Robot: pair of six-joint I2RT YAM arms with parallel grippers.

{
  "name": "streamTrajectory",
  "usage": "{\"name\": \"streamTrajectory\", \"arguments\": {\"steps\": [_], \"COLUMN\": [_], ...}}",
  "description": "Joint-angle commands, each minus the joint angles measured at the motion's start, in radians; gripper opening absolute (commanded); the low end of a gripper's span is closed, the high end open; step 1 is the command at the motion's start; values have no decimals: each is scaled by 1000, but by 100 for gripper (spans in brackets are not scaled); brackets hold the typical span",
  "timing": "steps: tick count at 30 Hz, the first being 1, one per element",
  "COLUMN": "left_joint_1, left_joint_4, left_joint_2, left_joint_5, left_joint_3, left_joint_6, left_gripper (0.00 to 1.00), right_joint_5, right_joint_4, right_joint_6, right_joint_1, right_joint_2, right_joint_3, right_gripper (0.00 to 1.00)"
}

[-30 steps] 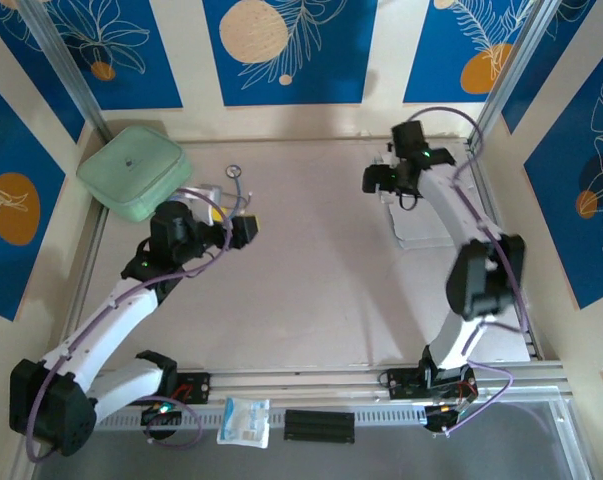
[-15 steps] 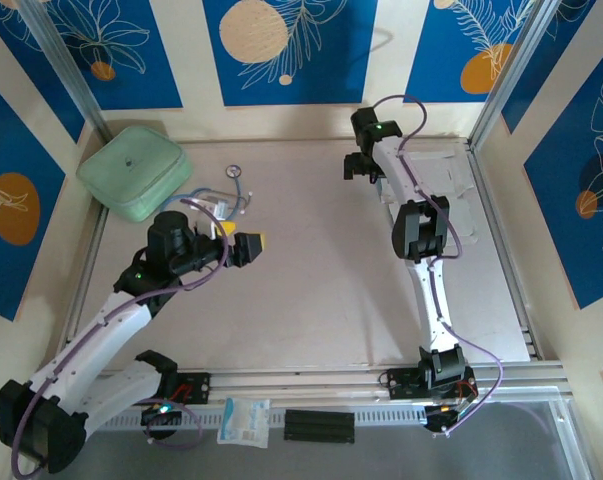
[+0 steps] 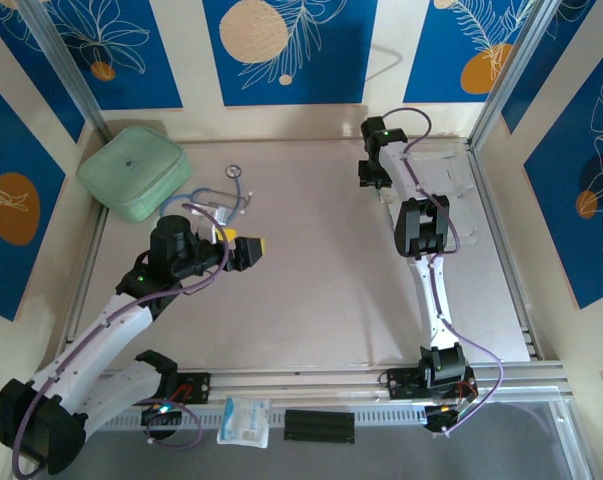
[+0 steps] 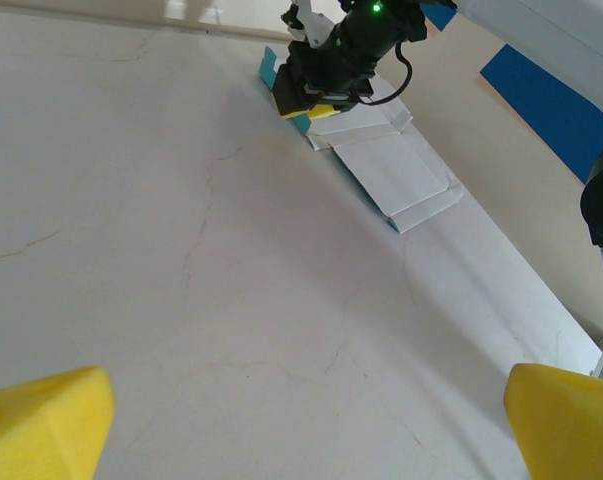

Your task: Fold the paper box

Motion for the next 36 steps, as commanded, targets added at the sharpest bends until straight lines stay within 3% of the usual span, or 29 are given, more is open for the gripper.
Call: {"name": "streamTrajectory", "arguments": {"steps": [1,8,12,15,22,26,31,36], "left_joint_1": [-8,-9,-8,-7,0,2,7,14], "left_joint_4": [36,-14,-117,-196,-213,-219,-217,-266], "left_joint_2": [-5,-4,10,34,121,174,218,269], "left_joint_5": [17,-51,-196,-295,-302,-331,-351,-353], "left_joint_3": [-7,9,40,70,94,97,100,137], "left_joint_6": [-21,-34,-90,-130,-222,-293,-320,-335], "left_gripper": [99,99,100,100,100,100,97,83], "right_joint_5": [-30,3,12,10,-38,-85,-171,-217], "right_joint_4": [11,12,35,105,296,381,456,476], "right_joint_6": [-28,-109,-147,-122,9,172,257,223], "right_joint_1": [8,31,80,138,369,524,647,624], "right_joint_2": [16,-5,-99,-248,-570,-643,-642,-777], "right_joint_3": [25,2,-101,-291,-766,-896,-877,-939], "right_gripper": [30,0,0,0,0,0,39,46]}}
